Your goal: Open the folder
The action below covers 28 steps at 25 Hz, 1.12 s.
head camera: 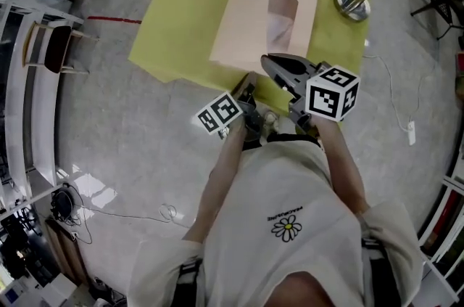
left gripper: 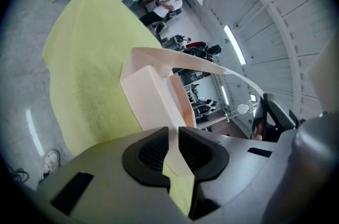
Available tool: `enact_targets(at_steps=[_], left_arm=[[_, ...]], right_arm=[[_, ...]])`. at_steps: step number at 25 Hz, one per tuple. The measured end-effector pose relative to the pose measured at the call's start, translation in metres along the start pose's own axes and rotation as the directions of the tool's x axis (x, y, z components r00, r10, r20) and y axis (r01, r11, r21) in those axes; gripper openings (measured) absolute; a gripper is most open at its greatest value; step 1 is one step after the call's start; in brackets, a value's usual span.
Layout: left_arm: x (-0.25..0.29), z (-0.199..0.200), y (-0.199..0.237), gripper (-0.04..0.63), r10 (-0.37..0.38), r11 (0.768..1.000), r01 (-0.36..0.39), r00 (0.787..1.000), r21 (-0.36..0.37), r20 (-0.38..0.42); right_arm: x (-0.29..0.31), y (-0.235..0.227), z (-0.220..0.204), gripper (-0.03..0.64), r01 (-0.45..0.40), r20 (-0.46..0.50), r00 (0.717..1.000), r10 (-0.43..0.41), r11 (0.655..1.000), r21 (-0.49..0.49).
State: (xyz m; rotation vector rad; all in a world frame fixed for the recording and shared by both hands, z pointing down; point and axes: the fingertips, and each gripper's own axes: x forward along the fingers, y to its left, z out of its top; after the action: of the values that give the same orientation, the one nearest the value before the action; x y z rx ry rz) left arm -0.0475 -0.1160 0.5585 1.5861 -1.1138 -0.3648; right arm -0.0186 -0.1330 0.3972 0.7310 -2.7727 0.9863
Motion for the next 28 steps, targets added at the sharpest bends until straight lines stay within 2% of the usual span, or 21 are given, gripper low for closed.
enact_targets(at_steps=[2, 5, 10, 16, 22, 28], left_arm=[[-0.014, 0.012, -0.003, 0.066, -0.010, 0.998, 0.009, 1.000, 0.055, 0.027], [-0.034, 0.038, -0.002, 0.029, -0.010, 0.993, -0.003, 0.993, 0.115, 0.116], [-0.070, 0.076, 0.006, 0.014, 0.037, 0.984, -0.082, 0.963, 0.158, 0.268], [-0.118, 0.103, 0.035, 0.014, 0.113, 0.987, -0.150, 0.909, 0.062, 0.401], [-0.161, 0.112, 0.067, 0.014, 0.216, 0.974, -0.224, 0.869, -0.036, 0.445], [-0.178, 0.117, 0.086, 0.014, 0.272, 0.960, -0.272, 0.835, -0.071, 0.478]], right_arm=[[0.007, 0.005, 0.004, 0.012, -0.008, -0.002, 1.000, 0.008, 1.000, -0.007], [0.019, 0.006, 0.009, 0.012, -0.034, -0.006, 0.999, 0.034, 0.999, -0.009], [0.040, 0.011, 0.016, 0.012, -0.081, -0.018, 0.997, 0.081, 0.996, -0.023], [0.085, 0.034, 0.026, 0.012, -0.125, -0.036, 0.992, 0.123, 0.991, -0.052], [0.163, 0.065, 0.033, 0.014, -0.166, -0.104, 0.982, 0.159, 0.984, -0.066], [0.215, 0.058, 0.027, 0.014, -0.149, -0.161, 0.978, 0.135, 0.986, -0.076]])
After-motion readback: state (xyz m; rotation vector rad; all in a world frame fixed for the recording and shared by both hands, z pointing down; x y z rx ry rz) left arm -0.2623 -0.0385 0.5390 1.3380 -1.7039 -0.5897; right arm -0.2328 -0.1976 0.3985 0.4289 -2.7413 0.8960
